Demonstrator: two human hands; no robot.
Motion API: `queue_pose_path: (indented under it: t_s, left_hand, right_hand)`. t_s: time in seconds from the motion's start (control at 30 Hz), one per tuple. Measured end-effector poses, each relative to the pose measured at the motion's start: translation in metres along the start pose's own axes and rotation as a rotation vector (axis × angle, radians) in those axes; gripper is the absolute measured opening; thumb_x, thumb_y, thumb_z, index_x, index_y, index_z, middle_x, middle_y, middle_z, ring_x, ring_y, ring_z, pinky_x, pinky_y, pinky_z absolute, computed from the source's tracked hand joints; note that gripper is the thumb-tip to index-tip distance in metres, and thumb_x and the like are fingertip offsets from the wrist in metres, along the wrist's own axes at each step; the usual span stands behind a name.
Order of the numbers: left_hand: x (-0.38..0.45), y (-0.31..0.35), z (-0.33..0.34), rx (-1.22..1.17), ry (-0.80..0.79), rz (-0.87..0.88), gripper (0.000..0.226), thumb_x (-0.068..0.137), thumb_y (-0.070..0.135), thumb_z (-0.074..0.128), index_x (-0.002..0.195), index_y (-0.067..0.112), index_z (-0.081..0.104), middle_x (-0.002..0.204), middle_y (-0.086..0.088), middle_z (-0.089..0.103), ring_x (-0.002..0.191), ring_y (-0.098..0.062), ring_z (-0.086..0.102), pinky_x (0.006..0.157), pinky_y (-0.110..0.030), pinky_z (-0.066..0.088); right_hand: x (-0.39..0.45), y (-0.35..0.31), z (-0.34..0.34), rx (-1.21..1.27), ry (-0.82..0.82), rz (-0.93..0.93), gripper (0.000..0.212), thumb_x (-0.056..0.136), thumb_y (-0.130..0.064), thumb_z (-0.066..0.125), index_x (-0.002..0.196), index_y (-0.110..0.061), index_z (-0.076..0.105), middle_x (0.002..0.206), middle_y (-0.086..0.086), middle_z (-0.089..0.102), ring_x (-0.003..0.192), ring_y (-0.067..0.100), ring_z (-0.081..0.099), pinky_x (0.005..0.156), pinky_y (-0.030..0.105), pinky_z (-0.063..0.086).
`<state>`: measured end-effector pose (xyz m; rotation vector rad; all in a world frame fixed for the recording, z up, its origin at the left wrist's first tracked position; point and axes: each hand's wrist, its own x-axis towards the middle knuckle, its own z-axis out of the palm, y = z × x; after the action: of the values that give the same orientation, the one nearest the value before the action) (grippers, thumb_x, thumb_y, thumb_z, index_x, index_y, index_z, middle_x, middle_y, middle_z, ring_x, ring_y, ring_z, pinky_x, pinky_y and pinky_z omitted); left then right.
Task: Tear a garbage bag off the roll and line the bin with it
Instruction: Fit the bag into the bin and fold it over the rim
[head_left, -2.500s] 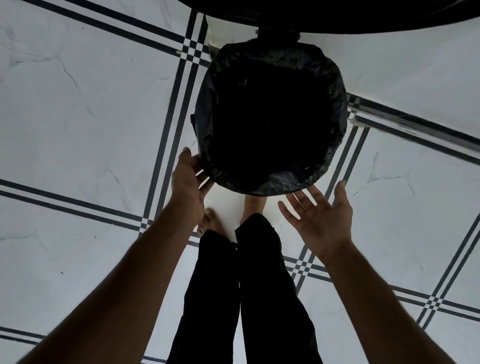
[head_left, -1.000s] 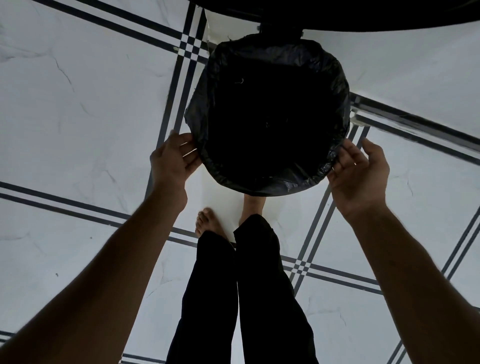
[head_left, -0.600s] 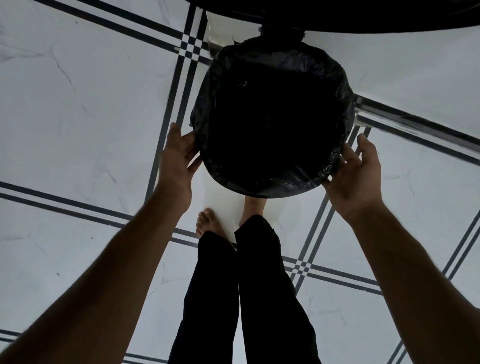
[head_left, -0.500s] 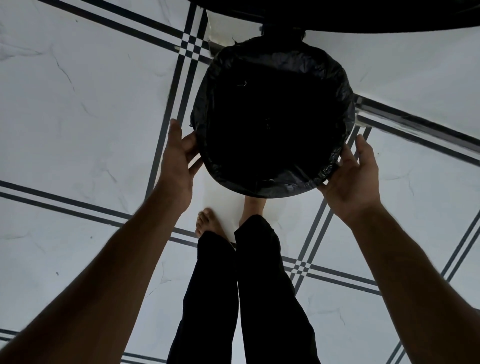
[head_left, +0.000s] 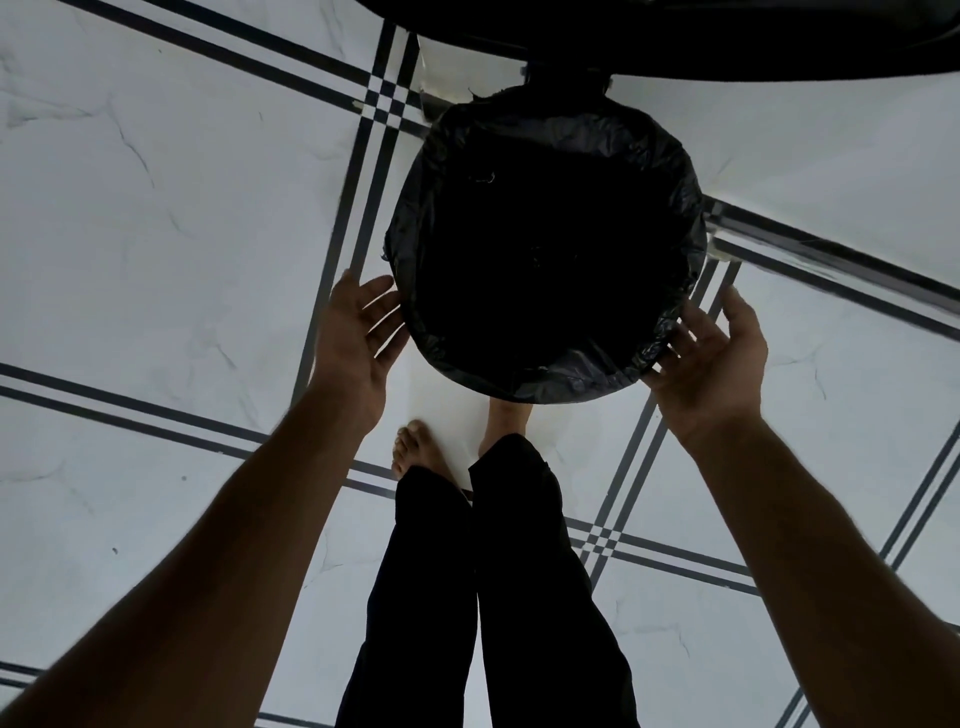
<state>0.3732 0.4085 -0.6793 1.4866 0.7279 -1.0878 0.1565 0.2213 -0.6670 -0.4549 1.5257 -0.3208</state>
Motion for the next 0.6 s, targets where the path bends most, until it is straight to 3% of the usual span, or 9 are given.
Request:
queue_pose_path:
  t_s: [0.13,0.27,0.33,0.4,0.5,0.6]
  left_hand:
    - [0.001,-0.003,-0.001,0.01,0.082,-0.019,0.032,0.102,0.039,0.044,0.11,0.015,0.063,0.102,-0.001,0.066,0.103,-0.017,0.064,0.09,-0.029,0.053]
    - [-0.002,0.0,0.0,0.005,0.008,-0.06,0.038,0.103,0.042,0.041,0.118,0.013,0.06,0.11,-0.003,0.068,0.105,-0.018,0.065,0.095,-0.032,0.051]
    - [-0.003,0.004,0.003,0.059,0.063,-0.033,0.035,0.103,0.041,0.039,0.115,0.015,0.061,0.107,0.0,0.068,0.103,-0.016,0.065,0.095,-0.031,0.05]
    - [-0.005,0.01,0.005,0.092,0.156,0.011,0.029,0.102,0.036,0.041,0.109,0.016,0.061,0.096,0.003,0.066,0.093,-0.013,0.063,0.09,-0.028,0.05]
    - [-0.016,0.024,0.008,0.119,0.229,0.139,0.016,0.097,0.024,0.048,0.102,0.014,0.059,0.083,0.002,0.06,0.078,-0.014,0.057,0.073,-0.022,0.048]
    - [-0.045,0.038,0.012,0.172,0.177,0.361,0.009,0.095,0.017,0.05,0.101,0.014,0.056,0.083,0.0,0.057,0.071,-0.012,0.055,0.069,-0.022,0.047]
  right_hand:
    - [-0.004,0.005,-0.001,-0.095,0.199,-0.116,0.048,0.099,-0.048,0.044,0.12,-0.013,0.067,0.115,0.004,0.074,0.111,0.021,0.069,0.093,0.033,0.055]
    - [-0.004,0.002,0.002,-0.032,0.12,-0.061,0.041,0.1,-0.048,0.043,0.123,-0.017,0.056,0.115,0.003,0.068,0.107,0.018,0.067,0.09,0.033,0.053]
    - [-0.003,-0.002,0.002,-0.01,0.1,-0.034,0.04,0.099,-0.049,0.044,0.123,-0.019,0.055,0.113,0.002,0.067,0.104,0.017,0.066,0.092,0.033,0.052]
    - [-0.003,-0.005,0.001,-0.058,0.163,-0.043,0.036,0.098,-0.047,0.046,0.118,-0.02,0.058,0.112,0.001,0.069,0.103,0.016,0.067,0.092,0.032,0.052]
    - [-0.01,-0.012,0.003,-0.149,0.31,-0.136,0.022,0.095,-0.033,0.048,0.108,-0.02,0.06,0.107,0.002,0.067,0.092,0.015,0.064,0.077,0.026,0.05]
    - [-0.036,-0.025,0.013,-0.181,0.275,-0.295,0.02,0.097,-0.029,0.046,0.113,-0.023,0.056,0.106,0.002,0.061,0.089,0.015,0.061,0.072,0.026,0.05]
